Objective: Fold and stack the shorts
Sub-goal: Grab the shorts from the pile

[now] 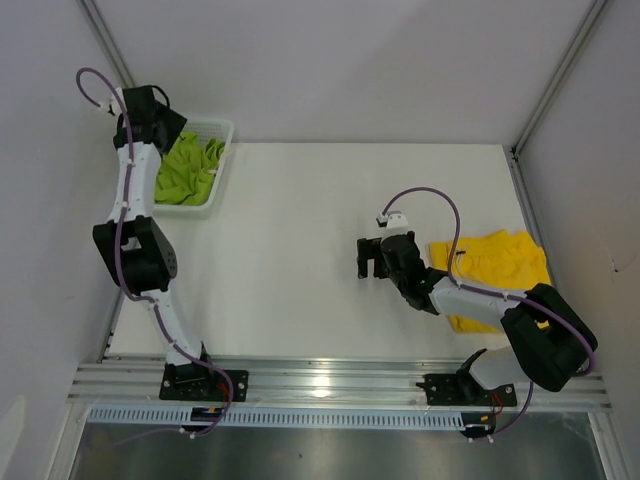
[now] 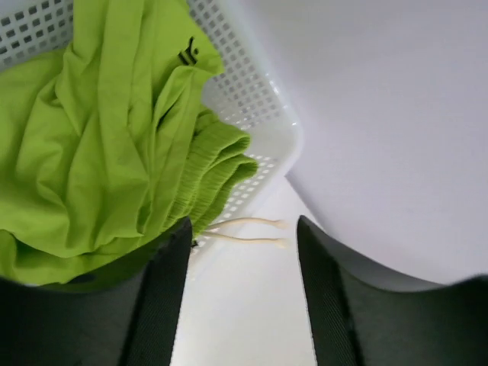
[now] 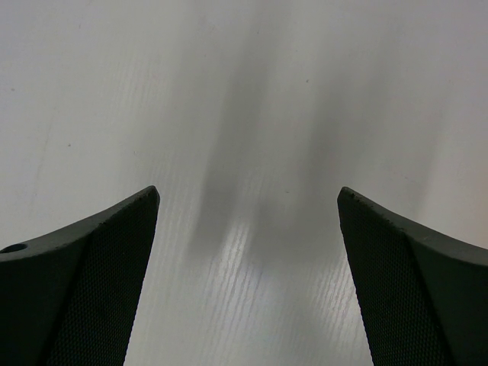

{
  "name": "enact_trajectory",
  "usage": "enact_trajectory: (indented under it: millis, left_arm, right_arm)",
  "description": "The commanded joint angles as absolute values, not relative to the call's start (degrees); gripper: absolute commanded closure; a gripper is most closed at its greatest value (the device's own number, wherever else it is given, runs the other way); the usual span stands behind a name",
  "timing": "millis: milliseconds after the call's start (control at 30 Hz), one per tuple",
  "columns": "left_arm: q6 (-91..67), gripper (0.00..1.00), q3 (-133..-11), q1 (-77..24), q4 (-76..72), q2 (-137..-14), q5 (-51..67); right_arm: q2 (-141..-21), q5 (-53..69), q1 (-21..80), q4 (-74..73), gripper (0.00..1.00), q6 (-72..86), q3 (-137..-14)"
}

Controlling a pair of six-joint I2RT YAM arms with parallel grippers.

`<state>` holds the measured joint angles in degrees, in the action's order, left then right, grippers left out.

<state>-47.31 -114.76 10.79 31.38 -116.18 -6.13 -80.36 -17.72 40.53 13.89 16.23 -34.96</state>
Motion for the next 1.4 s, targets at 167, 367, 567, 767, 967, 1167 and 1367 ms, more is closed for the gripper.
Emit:
enact_trajectory:
  millis: [167,367,567,767,967,1167,1367]
  left_arm:
    - [-44.39,0.16,-118.47,10.99,38.66,-121.1,-4.93]
    - [-43.15,0.1,-125.07,11.07,43.5,-130.41,-4.4]
    - [-42.11,0.37,-125.33,11.07,40.26,-133.75,-0.46]
    - [-40.87,1.0,-129.05,10.81,41.85,-136.94,1.32]
    - [-41.13,1.0,-121.47,10.9,35.6,-128.42,0.44]
    - [-42.98,1.0,-124.45,10.64,35.07,-119.29,0.52]
    - [-37.54,1.0,-134.53,5.91,35.33,-108.22,-3.25]
  right_arm:
    - [-79.45,-19.51,40.87,14.33,0.01,15.47,-36.48]
    - [-79.19,-19.69,40.78,14.15,0.0,15.47,-36.65]
    - [-79.54,-19.86,40.69,14.15,0.0,15.47,-36.74]
    - [-79.36,-20.48,40.69,13.8,0.0,15.21,-36.65]
    - [-79.8,-20.3,40.69,13.97,0.0,15.12,-36.91]
    - [-79.89,-20.57,40.69,13.8,0.0,15.12,-36.83]
    - [-79.1,-20.74,40.69,13.62,0.01,15.03,-36.74]
